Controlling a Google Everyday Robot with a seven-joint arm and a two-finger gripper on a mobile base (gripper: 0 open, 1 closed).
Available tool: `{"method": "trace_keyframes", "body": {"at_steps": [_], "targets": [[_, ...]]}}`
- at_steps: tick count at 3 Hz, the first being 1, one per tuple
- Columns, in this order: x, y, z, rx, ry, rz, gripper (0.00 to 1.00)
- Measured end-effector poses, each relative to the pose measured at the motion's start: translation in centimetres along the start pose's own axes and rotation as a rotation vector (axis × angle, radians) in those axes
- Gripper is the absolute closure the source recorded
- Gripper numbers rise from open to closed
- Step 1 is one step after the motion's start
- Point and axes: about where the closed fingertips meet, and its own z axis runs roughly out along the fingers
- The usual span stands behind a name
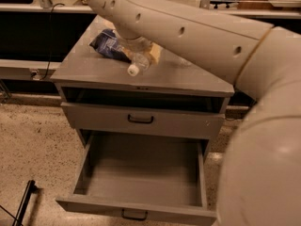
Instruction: Place blue plastic bottle into middle drawer
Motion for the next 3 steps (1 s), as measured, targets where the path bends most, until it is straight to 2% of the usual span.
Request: {"method": "trace_keyframes", "body": {"at_steps": [1,2,3], "targets": [[-1.8,1.9,-4.8,0.094,-0.004,0.046,1.00],[-5.3,5.2,-8.3,0.188,-0.056,0.125,1.00],[-5.9,6.3,-8.4,0.194,-0.089,0.158,1.00]]}}
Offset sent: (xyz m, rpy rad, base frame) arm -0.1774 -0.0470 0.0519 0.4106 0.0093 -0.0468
